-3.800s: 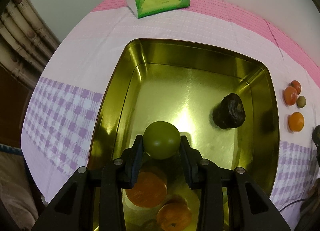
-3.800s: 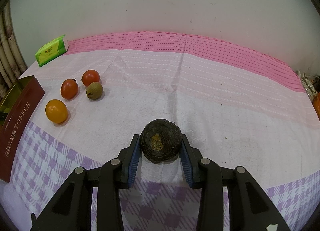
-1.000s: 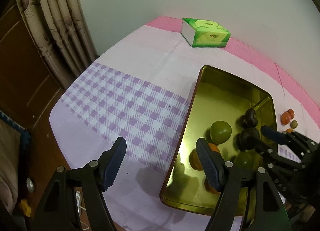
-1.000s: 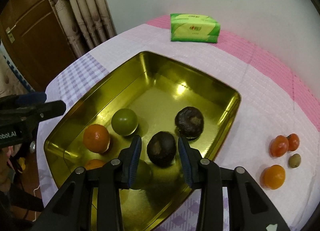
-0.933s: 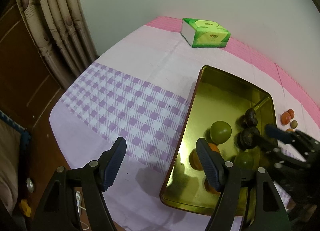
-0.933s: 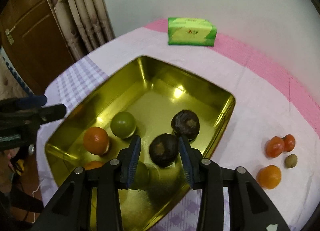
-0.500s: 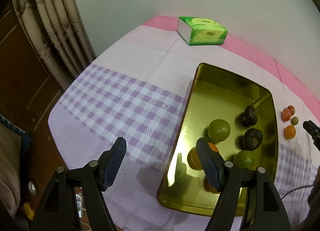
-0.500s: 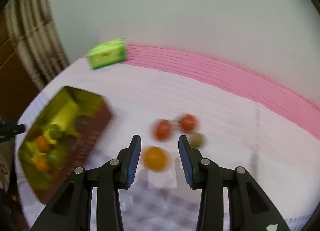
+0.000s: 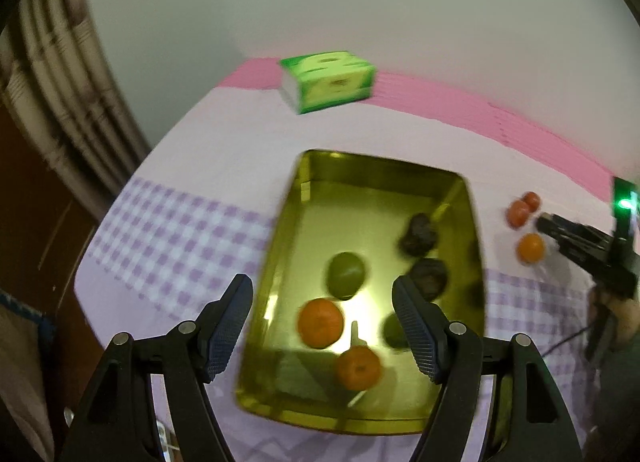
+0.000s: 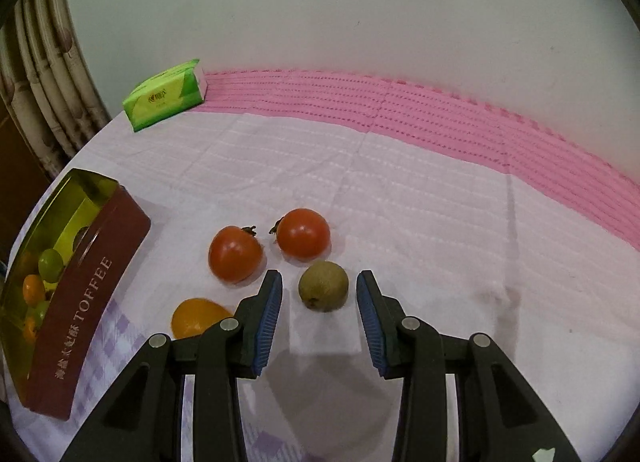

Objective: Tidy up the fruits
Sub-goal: 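Move the right gripper to the small brown round fruit and grasp it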

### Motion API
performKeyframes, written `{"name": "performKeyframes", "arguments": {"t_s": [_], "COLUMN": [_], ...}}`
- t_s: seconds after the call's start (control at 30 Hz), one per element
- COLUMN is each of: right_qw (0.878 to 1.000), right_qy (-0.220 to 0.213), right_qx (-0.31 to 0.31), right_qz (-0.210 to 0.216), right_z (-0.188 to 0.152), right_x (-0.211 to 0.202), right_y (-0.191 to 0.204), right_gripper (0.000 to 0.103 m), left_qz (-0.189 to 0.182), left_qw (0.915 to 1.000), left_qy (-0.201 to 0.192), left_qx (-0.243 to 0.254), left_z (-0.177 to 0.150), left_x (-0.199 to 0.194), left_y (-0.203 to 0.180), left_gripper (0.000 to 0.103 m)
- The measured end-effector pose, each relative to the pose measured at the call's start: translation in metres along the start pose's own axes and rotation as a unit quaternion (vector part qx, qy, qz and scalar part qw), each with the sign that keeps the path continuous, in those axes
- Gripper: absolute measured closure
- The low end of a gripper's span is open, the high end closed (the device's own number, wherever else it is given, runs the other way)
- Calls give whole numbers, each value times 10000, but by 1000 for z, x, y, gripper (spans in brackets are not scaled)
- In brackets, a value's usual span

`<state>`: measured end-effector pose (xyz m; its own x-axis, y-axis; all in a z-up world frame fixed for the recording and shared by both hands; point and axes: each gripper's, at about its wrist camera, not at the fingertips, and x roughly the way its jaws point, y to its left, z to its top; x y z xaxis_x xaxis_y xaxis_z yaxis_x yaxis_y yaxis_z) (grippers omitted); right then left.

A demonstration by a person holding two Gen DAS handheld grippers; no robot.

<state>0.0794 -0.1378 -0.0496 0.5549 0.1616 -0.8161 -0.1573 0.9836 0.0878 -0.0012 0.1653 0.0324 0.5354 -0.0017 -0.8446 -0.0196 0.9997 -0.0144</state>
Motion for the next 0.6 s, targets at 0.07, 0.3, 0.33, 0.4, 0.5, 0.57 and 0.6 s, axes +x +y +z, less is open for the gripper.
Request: {"name": "performKeyframes", "arguments": {"t_s": [0.07,0.3,0.33,0.4,0.5,0.57,0.6], "right_qw": [10000,9991,9986,9973,9960,9956,9954], "right_qy": [11,-256,-273,-279,-286,-293,-290], "right_qx": [-35,157,162,169,247,311,324], "right_qz": [16,-312,-423,-651,-810,-833,-851], "right_z": [-3,-28,-34,-45,-58,-65,-67], "right_x": [2,-29,-34,-42,-52,-56,-57], "right_y": [-2,-21,-26,-36,-47,-54,-55], "right_gripper": [78,78,78,78,78,78,78], "left_qz": [-121,-698,-803,-951,-1125,-1284,-1296], "left_qw": [9998,9952,9935,9901,9868,9854,9854], "left_qy": [-12,90,123,142,233,307,343], "left_qx": [166,679,795,1024,1140,1075,1053], "left_z": [6,16,16,14,13,14,15], "left_x": [0,13,16,24,37,46,51], "left_y": [-20,-105,-119,-144,-171,-183,-188], "left_gripper": [30,30,30,30,30,30,30]}}
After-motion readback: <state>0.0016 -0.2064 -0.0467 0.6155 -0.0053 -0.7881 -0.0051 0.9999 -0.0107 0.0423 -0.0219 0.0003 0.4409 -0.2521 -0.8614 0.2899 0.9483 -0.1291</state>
